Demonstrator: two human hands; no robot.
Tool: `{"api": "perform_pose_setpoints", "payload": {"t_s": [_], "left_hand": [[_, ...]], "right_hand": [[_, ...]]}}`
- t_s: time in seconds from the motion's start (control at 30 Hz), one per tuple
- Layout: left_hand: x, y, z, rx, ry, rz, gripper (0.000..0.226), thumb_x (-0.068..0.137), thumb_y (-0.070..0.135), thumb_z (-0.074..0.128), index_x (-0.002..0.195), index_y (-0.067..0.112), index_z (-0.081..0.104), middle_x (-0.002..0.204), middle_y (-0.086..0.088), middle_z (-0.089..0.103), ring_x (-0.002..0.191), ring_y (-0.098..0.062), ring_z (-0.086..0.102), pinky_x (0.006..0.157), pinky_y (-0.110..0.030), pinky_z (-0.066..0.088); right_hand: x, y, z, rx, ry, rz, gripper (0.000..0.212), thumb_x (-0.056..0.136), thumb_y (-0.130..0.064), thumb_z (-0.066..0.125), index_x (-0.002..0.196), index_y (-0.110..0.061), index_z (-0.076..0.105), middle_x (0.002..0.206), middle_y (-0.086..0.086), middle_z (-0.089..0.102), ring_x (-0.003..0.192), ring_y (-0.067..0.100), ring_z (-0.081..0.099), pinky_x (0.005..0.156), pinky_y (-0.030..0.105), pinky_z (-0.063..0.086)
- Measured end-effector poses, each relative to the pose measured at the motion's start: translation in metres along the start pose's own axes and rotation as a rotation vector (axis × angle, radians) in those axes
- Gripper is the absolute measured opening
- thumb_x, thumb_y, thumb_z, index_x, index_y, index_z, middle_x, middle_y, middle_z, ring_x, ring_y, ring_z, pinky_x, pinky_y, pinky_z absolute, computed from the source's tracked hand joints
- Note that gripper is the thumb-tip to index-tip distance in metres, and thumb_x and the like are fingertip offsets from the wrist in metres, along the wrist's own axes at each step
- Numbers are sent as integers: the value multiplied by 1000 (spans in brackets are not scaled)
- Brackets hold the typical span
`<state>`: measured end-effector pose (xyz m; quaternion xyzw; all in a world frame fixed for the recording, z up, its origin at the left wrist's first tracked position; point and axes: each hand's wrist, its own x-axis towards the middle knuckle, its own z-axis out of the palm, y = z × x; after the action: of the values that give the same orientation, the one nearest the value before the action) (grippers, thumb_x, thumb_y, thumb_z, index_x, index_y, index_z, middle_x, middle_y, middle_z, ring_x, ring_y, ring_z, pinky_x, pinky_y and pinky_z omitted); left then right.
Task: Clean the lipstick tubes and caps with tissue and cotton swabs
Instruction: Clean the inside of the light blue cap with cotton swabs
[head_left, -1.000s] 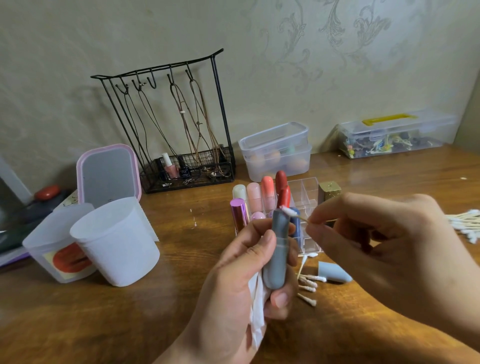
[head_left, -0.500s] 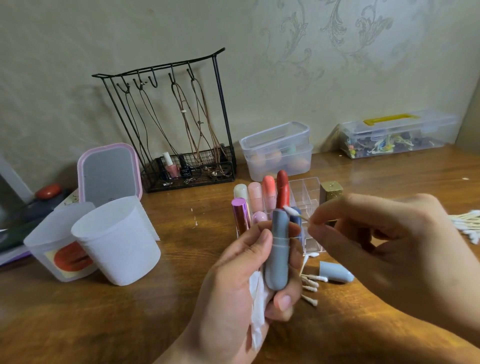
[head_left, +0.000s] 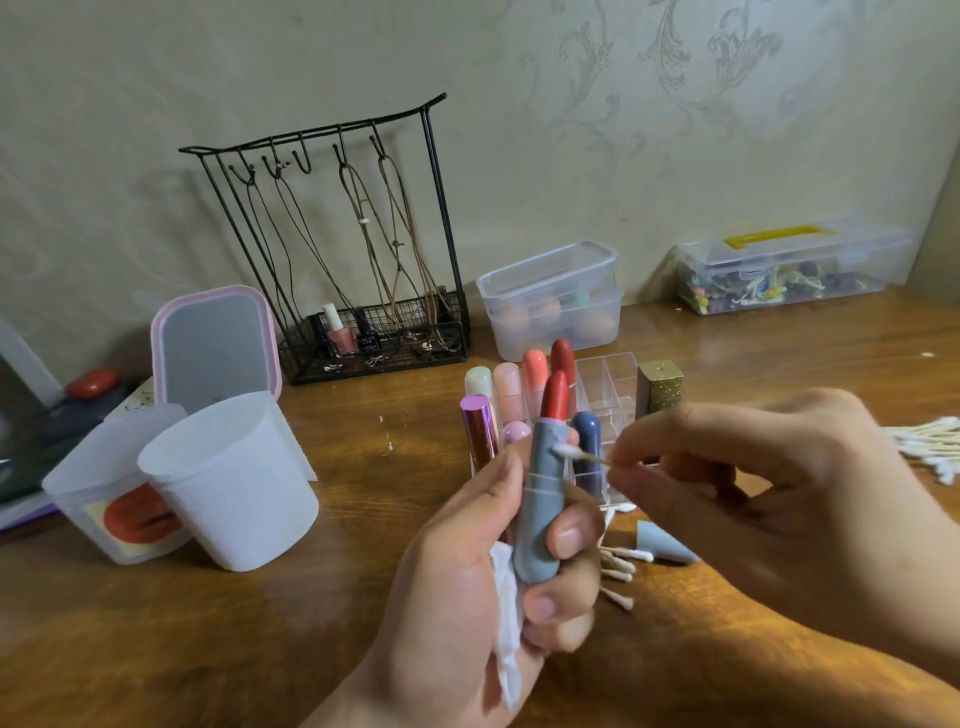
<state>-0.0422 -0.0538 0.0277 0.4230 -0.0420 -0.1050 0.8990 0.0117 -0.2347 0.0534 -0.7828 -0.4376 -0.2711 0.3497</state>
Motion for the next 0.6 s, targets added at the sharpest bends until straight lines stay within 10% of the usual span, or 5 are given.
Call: {"api": "perform_pose_setpoints", "payload": {"t_s": [0.2, 0.6], "left_hand": [[-1, 4, -2, 8, -73, -37, 50, 73, 31, 78, 113, 24, 49, 67, -3, 47, 47, -11, 27, 48, -24, 15], [-1, 2, -1, 61, -62, 17, 37, 79, 29, 58, 114, 16, 55, 72, -11, 55, 44, -15, 40, 47, -27, 19]], "right_hand": [[-1, 1, 2, -3, 12, 20, 12, 86, -38, 64, 83, -28, 70, 55, -16, 48, 45, 6, 40, 43, 27, 42], [-1, 4, 1, -12, 6, 3, 12, 87, -38, 63, 83, -29, 70, 54, -13, 50, 44, 10, 44, 42, 30, 42]]}}
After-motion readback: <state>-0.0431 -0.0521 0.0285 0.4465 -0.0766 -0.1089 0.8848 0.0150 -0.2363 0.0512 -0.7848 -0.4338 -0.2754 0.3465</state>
